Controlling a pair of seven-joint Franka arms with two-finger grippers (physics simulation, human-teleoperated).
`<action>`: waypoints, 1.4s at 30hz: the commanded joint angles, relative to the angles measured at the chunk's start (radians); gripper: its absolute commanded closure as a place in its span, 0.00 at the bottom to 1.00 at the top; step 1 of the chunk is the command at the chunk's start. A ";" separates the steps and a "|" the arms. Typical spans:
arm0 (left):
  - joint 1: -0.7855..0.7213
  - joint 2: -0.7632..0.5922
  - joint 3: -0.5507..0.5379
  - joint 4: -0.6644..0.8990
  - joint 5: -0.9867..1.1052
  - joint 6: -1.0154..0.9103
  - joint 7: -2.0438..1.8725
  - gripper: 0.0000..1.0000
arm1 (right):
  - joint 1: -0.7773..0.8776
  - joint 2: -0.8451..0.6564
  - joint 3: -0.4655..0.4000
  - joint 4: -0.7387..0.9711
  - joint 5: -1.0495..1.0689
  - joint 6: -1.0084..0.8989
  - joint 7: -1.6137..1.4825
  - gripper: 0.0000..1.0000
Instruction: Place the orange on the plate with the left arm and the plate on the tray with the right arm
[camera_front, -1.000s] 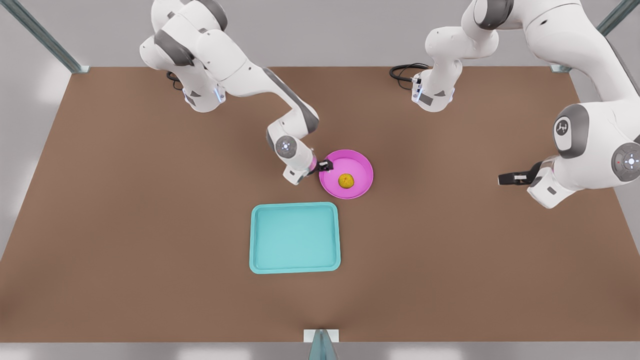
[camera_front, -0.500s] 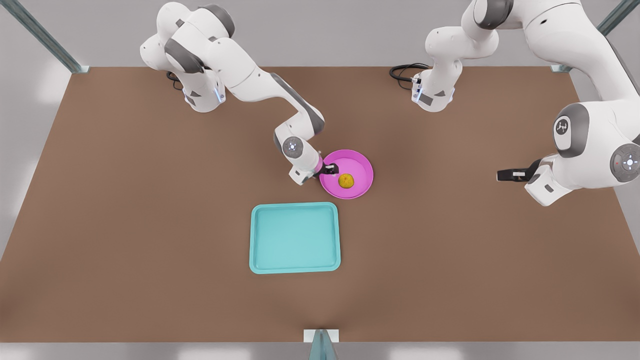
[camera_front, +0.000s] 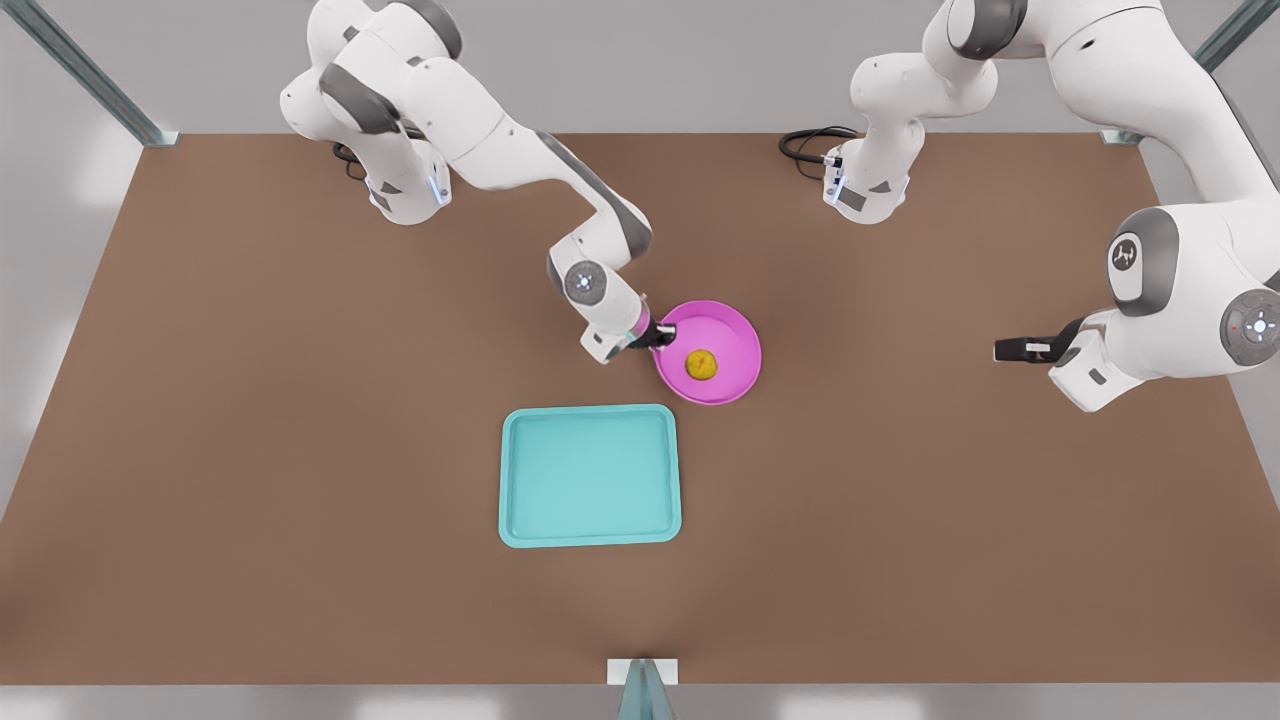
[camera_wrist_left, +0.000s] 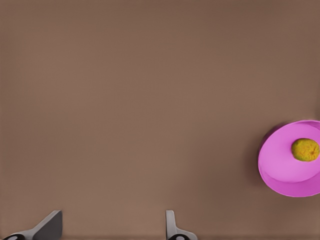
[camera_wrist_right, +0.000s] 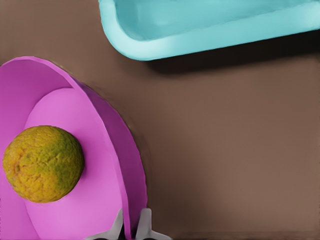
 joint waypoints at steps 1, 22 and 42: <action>0.000 -0.001 0.000 0.000 0.002 -0.003 0.014 0.00 | -0.006 -0.017 -0.001 -0.002 -0.004 -0.076 0.032 0.79; 0.000 0.006 0.000 0.031 -0.003 -0.056 0.014 0.00 | -0.432 -0.041 -0.002 0.170 0.045 -0.177 -0.010 0.79; -0.008 0.020 -0.006 0.065 -0.023 -0.116 0.014 0.00 | -0.526 -0.266 -0.309 0.277 -0.139 -1.128 -0.356 0.00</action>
